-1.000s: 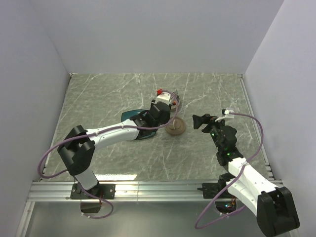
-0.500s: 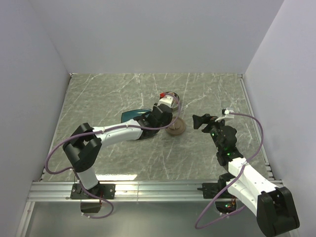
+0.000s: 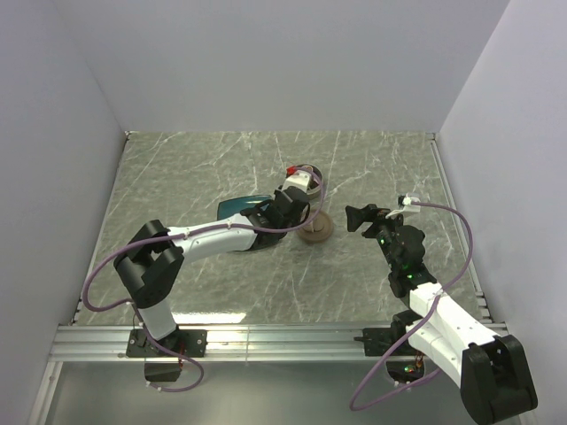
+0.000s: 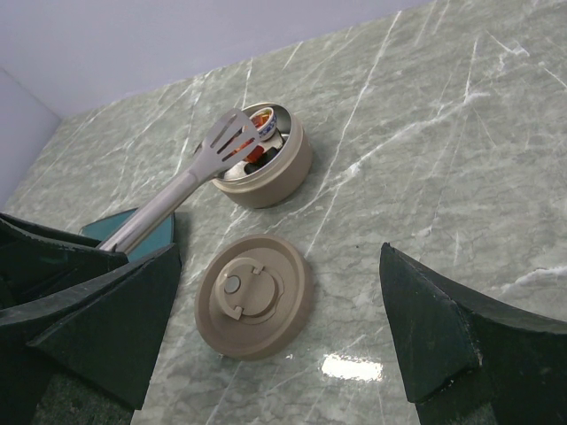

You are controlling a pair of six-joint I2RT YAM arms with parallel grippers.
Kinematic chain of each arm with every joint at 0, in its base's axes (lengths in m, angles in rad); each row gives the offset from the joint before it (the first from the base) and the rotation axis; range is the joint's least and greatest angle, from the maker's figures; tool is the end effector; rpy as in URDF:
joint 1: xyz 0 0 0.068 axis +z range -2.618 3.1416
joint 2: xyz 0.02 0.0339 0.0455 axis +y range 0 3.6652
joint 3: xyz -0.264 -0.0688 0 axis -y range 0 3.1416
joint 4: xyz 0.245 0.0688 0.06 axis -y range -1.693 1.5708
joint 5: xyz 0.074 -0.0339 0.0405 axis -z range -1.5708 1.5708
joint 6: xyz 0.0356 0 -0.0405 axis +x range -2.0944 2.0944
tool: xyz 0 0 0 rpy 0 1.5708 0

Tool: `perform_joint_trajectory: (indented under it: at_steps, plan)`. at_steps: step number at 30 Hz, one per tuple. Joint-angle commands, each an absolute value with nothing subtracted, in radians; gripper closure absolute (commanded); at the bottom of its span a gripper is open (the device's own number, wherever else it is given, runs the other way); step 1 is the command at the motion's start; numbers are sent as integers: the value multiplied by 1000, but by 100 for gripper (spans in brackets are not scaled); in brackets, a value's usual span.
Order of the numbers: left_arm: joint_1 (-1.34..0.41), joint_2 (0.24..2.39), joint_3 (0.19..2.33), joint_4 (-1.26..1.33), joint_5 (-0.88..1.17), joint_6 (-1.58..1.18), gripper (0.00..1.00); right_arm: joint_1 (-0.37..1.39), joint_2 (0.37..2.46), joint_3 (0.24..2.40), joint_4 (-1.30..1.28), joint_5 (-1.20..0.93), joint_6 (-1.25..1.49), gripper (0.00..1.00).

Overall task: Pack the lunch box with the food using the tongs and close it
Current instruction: Place the food into the lunch box

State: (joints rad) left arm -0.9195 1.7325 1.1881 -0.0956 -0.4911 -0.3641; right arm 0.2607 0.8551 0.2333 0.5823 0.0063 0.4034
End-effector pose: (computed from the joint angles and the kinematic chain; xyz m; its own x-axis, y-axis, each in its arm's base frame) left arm 0.2484 -0.2982 0.2356 -0.5064 0.1463 -0.8498 0.3121 0.9498 -0.0225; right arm 0.1840 0.0489 0.2145 -0.1339 0.3706 -0.9191 -0.2165 0.8941 0.3920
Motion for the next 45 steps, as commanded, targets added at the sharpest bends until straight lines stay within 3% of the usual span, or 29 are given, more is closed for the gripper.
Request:
perform_joint_trajectory:
  at_steps: [1, 36, 45]
  plan:
    - [-919, 1674, 1206, -95, -543, -370, 67, 253, 845, 242, 612, 3, 396, 0]
    - [-919, 1772, 1299, -75, -456, -331, 66, 253, 858, 252, 609, 3, 394, 0]
    - [-919, 1775, 1302, -69, -479, -334, 54, 253, 861, 252, 609, 3, 394, 0]
